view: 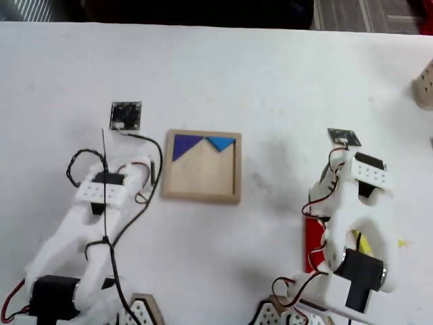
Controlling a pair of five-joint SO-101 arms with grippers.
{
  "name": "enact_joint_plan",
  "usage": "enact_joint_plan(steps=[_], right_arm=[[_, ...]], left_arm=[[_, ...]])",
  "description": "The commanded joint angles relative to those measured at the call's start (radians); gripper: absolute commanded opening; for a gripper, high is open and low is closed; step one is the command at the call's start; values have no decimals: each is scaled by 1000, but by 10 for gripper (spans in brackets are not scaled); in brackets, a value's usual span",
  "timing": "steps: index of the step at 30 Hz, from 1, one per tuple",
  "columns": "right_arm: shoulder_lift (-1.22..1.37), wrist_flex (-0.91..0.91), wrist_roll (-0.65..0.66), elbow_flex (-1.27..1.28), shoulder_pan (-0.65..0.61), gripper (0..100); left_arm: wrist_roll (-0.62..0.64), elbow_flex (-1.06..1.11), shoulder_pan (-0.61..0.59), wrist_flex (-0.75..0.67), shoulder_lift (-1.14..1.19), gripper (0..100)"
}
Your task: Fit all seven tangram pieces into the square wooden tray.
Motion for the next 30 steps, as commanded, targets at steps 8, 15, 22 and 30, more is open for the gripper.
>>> enact_joint_plan(steps=[8,15,22,30], right_arm=[[-159,378,419,-92,134,69],[-206,254,586,46,289,265],[-165,48,821,232,344,276],[-159,-70,1049,284,381,278]], left_arm=[[-5,-8,-12,-26,-41,184],[0,-3,-8,-25,-41,320],[0,-3,-7,-25,-41,295],[-2,-3,-8,-20,-41,294]])
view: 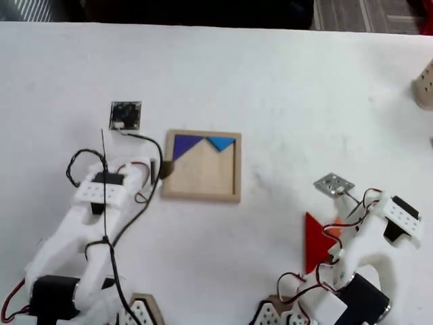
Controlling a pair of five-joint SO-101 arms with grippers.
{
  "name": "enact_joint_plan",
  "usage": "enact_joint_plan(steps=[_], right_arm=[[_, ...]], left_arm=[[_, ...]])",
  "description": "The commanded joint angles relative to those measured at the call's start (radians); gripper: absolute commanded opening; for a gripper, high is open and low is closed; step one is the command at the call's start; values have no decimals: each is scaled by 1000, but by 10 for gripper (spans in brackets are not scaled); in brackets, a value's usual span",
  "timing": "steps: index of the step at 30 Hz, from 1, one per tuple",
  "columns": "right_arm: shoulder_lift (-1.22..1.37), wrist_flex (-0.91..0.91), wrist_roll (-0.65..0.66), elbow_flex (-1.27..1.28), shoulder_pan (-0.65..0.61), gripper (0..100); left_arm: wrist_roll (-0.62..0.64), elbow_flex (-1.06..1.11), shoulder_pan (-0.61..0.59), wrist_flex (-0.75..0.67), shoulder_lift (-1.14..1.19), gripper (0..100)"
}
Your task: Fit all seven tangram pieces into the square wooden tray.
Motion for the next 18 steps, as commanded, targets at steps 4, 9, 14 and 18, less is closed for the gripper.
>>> enact_joint_plan(steps=[4,9,14,18], right_arm=[[1,-137,173,58,71,277],[-7,-289,322,161,130,276],[-7,-387,342,181,174,176],[-7,-395,341,167,185,11]], left_arm=[[-3,-3,-7,-15,-41,294],[-3,-3,-5,-15,-41,294],[-3,-2,-5,-15,-41,294],[-3,-2,-4,-15,-41,294]])
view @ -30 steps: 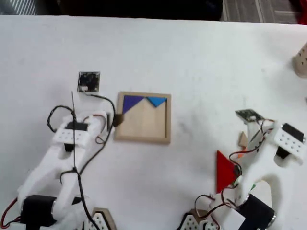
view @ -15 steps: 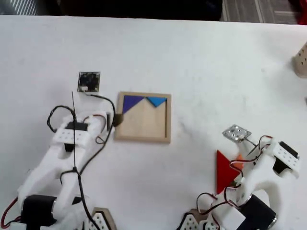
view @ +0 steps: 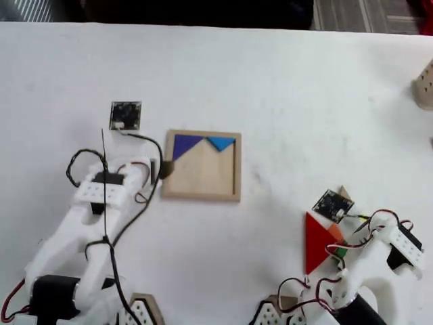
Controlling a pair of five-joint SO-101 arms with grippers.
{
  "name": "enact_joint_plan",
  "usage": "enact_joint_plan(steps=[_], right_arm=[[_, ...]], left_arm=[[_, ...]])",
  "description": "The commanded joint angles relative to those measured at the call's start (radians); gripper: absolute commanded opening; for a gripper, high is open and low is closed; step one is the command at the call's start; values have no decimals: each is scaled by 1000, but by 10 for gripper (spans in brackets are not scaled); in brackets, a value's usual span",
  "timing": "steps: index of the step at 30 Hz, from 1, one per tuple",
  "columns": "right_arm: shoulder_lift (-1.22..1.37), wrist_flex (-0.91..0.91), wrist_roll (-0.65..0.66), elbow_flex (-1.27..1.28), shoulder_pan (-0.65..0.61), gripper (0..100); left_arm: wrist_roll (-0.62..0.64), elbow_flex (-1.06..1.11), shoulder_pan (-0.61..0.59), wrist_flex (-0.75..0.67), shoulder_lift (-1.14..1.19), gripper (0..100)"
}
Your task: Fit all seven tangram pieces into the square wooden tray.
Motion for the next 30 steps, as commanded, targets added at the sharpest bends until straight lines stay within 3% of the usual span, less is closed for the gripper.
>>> enact_joint_plan(steps=[1,7,15,20,30], right_arm=[[15,-56,12,-5,39,34],[-99,-10,-29,-6,48,19],[-487,346,-394,-120,-41,19],[-575,529,-646,-201,-229,19],[-315,562,-1108,-431,-734,19]], left_arm=[[-3,3,-4,-18,-41,294],[-2,8,-5,-20,-41,294],[2,6,-10,-20,-41,294],[2,6,-10,-20,-42,294],[5,-32,-73,-12,-42,294]])
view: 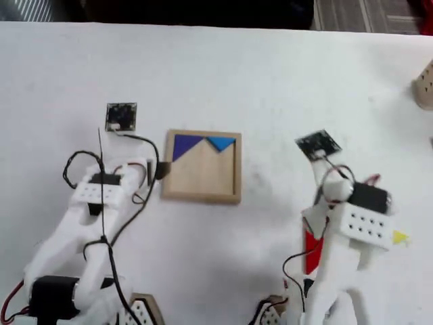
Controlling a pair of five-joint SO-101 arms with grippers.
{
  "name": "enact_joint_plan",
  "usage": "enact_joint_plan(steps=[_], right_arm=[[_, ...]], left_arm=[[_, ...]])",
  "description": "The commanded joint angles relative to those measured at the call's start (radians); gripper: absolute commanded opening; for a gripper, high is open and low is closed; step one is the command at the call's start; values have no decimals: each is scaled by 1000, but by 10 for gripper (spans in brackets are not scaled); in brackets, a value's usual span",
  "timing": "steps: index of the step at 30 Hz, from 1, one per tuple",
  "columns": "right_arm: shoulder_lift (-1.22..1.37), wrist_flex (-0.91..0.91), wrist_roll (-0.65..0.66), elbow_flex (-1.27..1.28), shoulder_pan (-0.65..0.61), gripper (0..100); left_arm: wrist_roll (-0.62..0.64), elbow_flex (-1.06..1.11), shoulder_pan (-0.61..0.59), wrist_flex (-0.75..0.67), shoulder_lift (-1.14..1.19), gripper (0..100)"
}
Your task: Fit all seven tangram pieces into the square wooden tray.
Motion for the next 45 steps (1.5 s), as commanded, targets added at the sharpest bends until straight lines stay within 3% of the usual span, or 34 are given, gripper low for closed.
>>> enact_joint_plan(steps=[1,10,21,26,32,35,42,45], right_arm=[[122,4,-150,-137,-183,19],[526,1,-402,-468,-524,19],[1104,1,-631,-997,-757,25],[1313,22,-663,-1226,-780,37],[1376,130,-660,-1389,-780,288],[1376,176,-658,-1438,-773,351],[1345,272,-658,-1470,-759,348],[1241,269,-658,-1346,-682,243]], left_arm=[[5,-46,-56,-12,-41,294],[144,-84,-148,-17,-39,294],[166,-94,-165,-21,-38,294],[164,-97,-165,-21,-38,294],[161,-100,-159,-21,-38,296],[160,-95,-157,-46,-38,295],[160,-92,-150,-55,-36,295],[160,-72,-127,-61,-38,294]])
